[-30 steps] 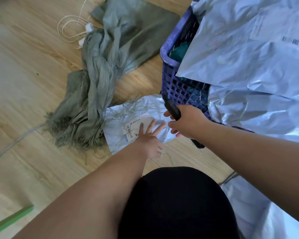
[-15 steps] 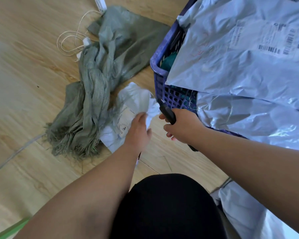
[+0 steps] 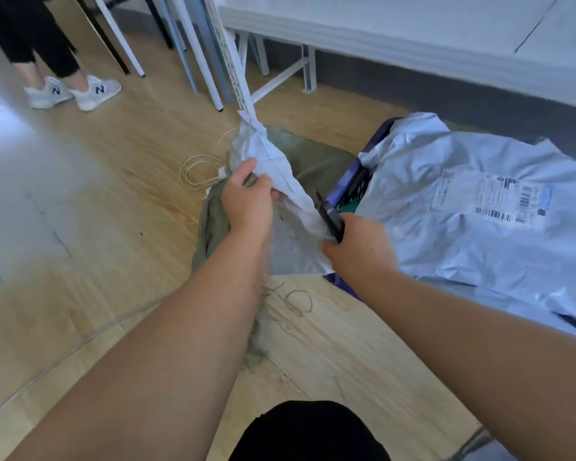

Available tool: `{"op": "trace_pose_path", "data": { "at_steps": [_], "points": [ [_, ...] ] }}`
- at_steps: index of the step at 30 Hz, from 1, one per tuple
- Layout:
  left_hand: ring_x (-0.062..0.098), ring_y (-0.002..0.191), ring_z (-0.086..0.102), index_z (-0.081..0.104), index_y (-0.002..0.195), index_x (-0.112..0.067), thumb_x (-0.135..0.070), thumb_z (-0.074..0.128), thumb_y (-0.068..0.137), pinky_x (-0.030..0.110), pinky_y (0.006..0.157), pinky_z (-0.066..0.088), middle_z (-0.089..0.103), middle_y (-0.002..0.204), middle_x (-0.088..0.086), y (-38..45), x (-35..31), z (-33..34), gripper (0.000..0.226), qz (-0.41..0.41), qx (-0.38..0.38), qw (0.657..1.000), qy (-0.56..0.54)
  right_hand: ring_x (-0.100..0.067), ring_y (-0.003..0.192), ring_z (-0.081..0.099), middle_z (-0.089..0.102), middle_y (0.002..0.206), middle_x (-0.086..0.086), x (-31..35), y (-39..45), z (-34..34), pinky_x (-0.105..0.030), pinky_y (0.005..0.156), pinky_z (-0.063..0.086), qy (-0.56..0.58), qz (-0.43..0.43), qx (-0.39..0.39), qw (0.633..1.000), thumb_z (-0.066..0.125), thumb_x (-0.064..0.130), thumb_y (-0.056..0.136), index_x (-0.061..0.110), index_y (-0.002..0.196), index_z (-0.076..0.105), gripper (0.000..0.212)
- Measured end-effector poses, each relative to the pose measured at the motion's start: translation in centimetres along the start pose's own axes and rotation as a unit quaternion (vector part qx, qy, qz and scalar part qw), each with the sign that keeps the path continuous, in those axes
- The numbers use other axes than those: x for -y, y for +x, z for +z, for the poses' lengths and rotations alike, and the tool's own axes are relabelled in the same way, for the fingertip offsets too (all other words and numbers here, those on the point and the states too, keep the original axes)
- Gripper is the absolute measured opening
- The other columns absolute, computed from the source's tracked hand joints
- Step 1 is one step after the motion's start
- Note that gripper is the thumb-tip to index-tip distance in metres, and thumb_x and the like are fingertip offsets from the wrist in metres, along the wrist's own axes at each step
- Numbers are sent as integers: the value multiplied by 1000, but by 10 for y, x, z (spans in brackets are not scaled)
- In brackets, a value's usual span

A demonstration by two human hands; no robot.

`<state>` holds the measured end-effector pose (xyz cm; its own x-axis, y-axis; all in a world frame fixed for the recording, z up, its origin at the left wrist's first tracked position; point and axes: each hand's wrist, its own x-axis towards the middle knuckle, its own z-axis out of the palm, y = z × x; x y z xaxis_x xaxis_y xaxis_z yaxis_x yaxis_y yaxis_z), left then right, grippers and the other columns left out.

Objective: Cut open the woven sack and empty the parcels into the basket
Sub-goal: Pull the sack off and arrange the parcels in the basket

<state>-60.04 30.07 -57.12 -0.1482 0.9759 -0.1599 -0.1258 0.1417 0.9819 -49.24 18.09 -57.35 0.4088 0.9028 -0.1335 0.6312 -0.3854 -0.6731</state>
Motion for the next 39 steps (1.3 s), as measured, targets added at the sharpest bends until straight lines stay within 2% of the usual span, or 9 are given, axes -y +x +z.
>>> {"op": "trace_pose_path", "data": {
  "at_steps": [3,10,15,18,21,26,31,35,39],
  "points": [
    [13,72,62,63,110,-21,-11,58,91,24,69,53,64,104,6,-2,-25,22,22,54,22,998,-3,-27,72,55,59,76,-5,9,14,-22,-31,54,38,-1,10,-69,998,51,18,91,12,86,49,8],
    [18,89,63,65,108,-16,-25,49,97,25,74,46,67,101,-2,18,-45,19,22,224,-83,927,288,-34,91,60,67,95,-10,18,34,-91,-36,69,45,87,21,-236,968,50,10,88,12,109,58,23],
    [37,117,57,60,123,-6,-23,56,88,40,96,48,61,126,17,58,-32,-20,39,-3,-134,896,423,-24,79,48,55,82,1,8,30,-139,-27,63,29,134,1,-331,934,46,6,88,12,102,56,18],
    [35,136,37,40,142,-10,-29,60,83,48,112,33,35,150,16,57,-30,-15,65,-131,-172,896,387,-21,76,44,53,81,4,1,28,-162,-20,59,25,150,-7,-372,916,48,8,89,12,104,58,18],
    [35,144,15,37,145,-17,-22,57,90,47,117,15,15,158,14,27,-49,19,59,-42,-178,902,392,-17,77,45,55,85,5,-8,24,-181,-19,59,24,153,-12,-399,904,48,9,90,13,107,59,21],
    [26,134,35,53,119,-17,-35,60,87,43,105,30,36,146,7,-17,-67,82,37,111,-184,910,354,-17,78,47,61,94,1,-30,12,-206,-24,61,27,128,-29,-426,895,49,13,90,11,107,59,20],
    [28,101,63,49,125,-18,-40,58,90,44,88,54,57,123,6,-45,-55,118,42,78,-17,975,208,-30,87,58,65,101,-7,-71,-12,-185,-37,70,46,79,16,-356,931,50,13,92,12,103,60,15],
    [25,117,54,51,133,-24,-40,56,91,39,98,47,52,134,4,-80,-19,137,45,184,166,893,375,-32,91,58,60,104,-10,-99,-41,-140,-34,68,44,-73,46,-172,981,52,10,89,11,100,58,13],
    [27,136,36,42,141,-29,-55,47,92,45,108,37,35,149,3,-100,7,149,55,204,269,798,499,-26,80,53,62,103,-6,-92,-61,-142,-32,65,41,-27,49,-216,975,50,10,86,16,100,59,18]
  ]
}}
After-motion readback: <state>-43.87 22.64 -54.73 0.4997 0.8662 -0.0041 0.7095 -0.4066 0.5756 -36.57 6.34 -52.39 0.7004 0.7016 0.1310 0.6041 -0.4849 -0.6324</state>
